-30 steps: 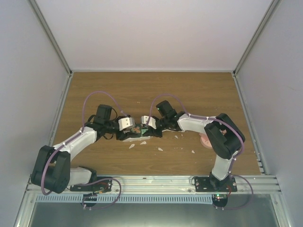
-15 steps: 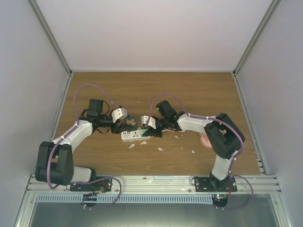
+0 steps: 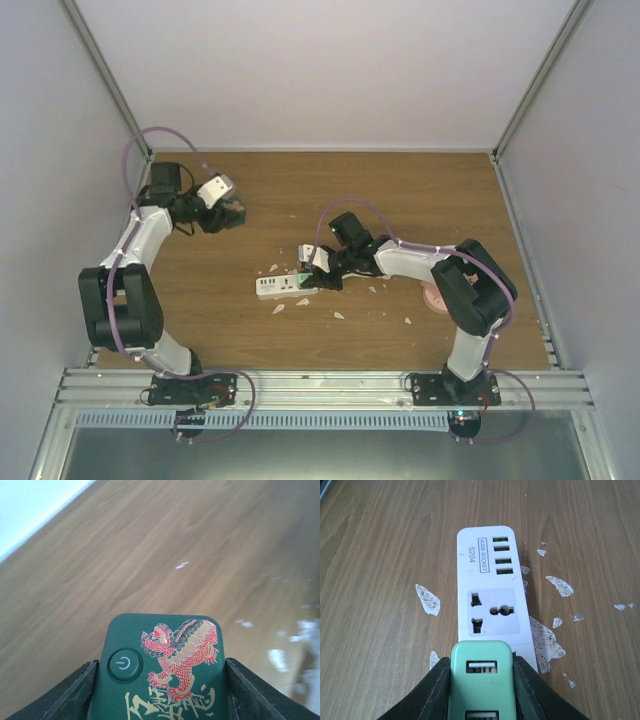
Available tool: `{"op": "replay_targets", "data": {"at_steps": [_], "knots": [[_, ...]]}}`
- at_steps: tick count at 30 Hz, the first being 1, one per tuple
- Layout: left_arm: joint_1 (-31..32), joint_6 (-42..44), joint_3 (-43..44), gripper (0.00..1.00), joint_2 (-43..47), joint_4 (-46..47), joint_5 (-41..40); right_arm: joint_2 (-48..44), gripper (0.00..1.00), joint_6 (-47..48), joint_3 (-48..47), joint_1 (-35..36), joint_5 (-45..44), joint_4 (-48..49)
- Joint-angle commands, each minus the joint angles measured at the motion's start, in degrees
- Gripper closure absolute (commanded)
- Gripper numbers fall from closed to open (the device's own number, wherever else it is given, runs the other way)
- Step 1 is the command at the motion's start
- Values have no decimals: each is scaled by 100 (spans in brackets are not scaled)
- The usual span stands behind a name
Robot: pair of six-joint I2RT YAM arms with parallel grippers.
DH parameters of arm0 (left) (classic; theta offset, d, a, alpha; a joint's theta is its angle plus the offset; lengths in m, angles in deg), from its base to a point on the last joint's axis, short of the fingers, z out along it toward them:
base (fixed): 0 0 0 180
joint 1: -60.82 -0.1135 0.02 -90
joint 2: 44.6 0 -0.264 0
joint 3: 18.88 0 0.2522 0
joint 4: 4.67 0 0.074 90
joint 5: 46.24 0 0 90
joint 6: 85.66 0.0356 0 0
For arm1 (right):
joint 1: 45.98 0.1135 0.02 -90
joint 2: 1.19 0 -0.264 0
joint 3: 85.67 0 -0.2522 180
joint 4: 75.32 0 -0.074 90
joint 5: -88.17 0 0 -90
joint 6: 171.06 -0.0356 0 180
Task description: Pull the plug off the socket
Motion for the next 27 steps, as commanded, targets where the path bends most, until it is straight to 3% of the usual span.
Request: {"op": "replay_targets", "data": {"at_steps": [1, 12, 27], "knots": [[-224, 432, 1027, 66, -542, -624, -1588, 172, 98, 51, -15, 28, -447, -200], [-305, 1401, 3236, 63, -2306, -1211, -3809, 155, 98, 77, -43, 23, -441, -261], [-253, 2777, 3566, 59, -3414, -362, -5447, 182, 97, 104, -59, 28, -459, -302]]}}
